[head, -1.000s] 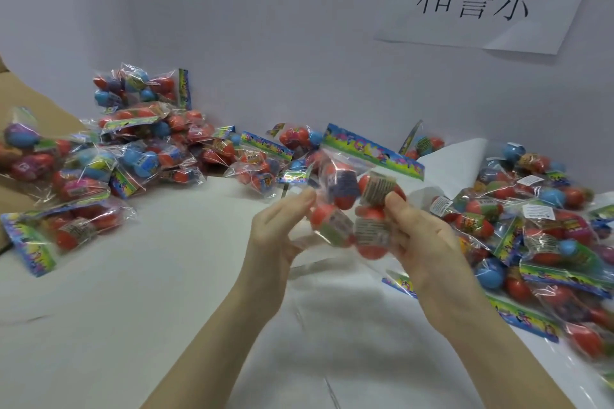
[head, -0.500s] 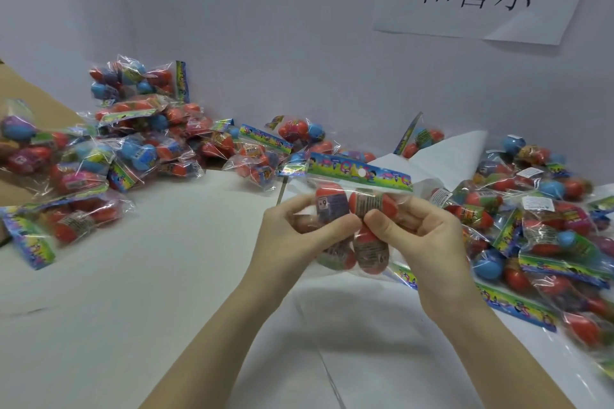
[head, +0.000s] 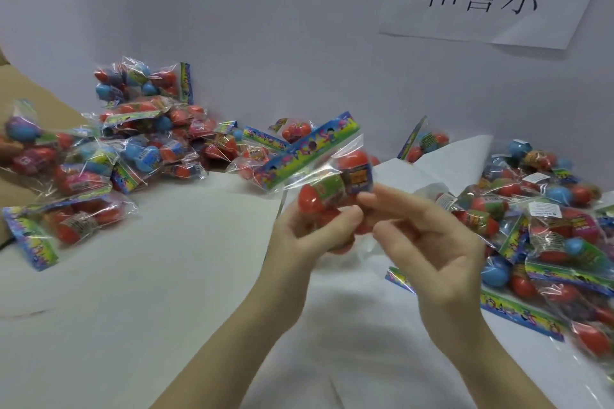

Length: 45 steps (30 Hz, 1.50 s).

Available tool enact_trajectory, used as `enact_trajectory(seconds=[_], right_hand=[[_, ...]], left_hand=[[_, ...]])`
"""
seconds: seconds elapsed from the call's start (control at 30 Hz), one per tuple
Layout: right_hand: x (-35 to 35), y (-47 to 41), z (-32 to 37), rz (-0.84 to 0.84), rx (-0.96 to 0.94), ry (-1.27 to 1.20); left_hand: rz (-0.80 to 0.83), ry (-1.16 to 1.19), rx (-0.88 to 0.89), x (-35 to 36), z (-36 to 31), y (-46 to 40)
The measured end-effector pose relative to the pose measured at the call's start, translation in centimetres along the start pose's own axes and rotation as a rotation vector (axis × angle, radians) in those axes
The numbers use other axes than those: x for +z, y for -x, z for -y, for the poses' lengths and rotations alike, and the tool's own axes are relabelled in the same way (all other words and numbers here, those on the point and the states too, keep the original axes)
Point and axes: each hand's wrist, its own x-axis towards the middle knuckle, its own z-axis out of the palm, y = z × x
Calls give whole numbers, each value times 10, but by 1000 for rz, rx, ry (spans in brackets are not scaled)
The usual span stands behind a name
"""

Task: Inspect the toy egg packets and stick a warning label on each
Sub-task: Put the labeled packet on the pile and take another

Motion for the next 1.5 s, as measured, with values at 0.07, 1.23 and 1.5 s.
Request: enact_trajectory(seconds=[0.07, 1.23, 1.5], right_hand=[[-6, -5, 0, -141, 67, -13], [-12, -17, 6, 52, 612, -389], [-15, -18, 5, 133, 781, -478]], left_hand=[[-47, 67, -75, -6, -4, -4], [-20, -13, -54, -17, -4, -7], [28, 29, -11, -20, -4, -8]])
